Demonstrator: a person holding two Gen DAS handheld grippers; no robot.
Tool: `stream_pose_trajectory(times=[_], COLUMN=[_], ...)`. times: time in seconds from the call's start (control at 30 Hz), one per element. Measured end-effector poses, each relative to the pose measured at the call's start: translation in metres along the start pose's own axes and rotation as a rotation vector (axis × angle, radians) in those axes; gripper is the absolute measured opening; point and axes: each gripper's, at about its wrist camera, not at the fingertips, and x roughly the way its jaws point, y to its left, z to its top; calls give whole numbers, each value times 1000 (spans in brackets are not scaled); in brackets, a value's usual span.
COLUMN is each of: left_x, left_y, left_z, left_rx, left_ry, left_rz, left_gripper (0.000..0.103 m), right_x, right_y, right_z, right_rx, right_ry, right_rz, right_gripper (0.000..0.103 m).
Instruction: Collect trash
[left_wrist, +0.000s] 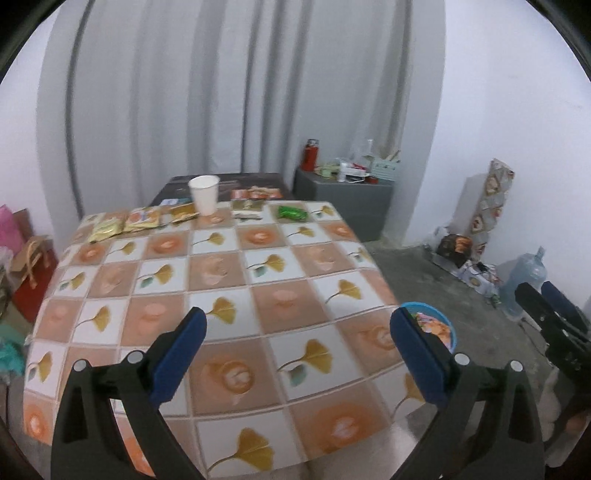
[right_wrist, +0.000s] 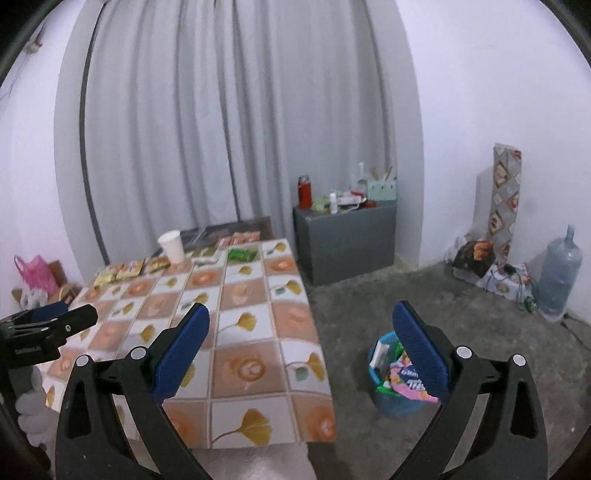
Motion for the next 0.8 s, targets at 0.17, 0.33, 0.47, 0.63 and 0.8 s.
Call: stream_pose_trajectory(times=[0.17, 0.33, 0.47, 0.63, 0.8], left_x=[6, 12, 13, 14, 17], left_y=[7, 1, -3, -6, 7], left_z=[-23, -52, -60, -64, -67], left_rx=[-22, -41, -51, -13, -58], left_ry=[76, 155, 187, 210, 238], left_rz=[72, 75, 89, 169, 211], left_gripper=[97, 97, 97, 97, 97], right_x=[-1, 2, 3, 10, 12], right_y=[15, 17, 16, 20, 24], right_z=[-10, -29, -42, -60, -68], right_rx=[-14, -16, -15, -35, -69], right_ry=[100, 207, 276, 355, 385], right_rz=[-8, -27, -37, -60, -94], right_gripper=[95, 95, 95, 95, 95])
